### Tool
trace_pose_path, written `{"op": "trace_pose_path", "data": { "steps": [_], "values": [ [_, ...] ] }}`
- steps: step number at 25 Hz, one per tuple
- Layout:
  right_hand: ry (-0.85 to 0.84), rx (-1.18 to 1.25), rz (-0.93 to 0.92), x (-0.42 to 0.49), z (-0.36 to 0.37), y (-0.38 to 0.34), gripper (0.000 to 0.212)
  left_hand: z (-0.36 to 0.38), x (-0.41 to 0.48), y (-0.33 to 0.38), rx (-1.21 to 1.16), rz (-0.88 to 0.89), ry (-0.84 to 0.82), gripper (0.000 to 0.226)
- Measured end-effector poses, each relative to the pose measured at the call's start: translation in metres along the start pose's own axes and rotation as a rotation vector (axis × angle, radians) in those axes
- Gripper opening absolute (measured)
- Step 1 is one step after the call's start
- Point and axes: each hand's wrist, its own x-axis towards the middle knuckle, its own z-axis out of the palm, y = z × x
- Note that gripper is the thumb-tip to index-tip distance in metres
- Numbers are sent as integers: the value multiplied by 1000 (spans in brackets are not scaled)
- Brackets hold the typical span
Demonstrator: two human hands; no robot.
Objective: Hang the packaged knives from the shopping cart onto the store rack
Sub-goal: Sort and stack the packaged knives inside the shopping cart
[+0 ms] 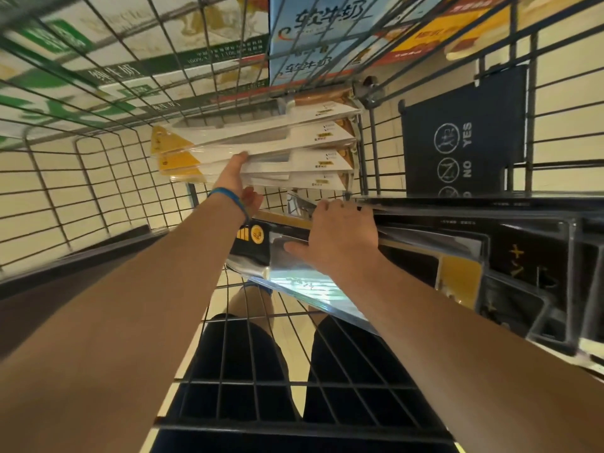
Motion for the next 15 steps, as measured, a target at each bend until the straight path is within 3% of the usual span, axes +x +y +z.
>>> {"op": "trace_pose_path", "data": {
  "steps": [5, 9, 12, 15],
  "values": [
    [-90, -13, 21, 6, -8, 5, 108, 26, -9, -13, -188, 103, 26, 78],
    [-59, 15, -40, 5, -12, 2, 93, 50, -23, 0, -231, 147, -259, 69],
    [-128, -5, 3, 1, -6, 6, 111, 57, -22, 6, -290, 103, -256, 77],
    [-165, 211, 75, 7, -13, 1, 109, 50, -21, 4, -368, 60, -292, 67]
  ]
}}
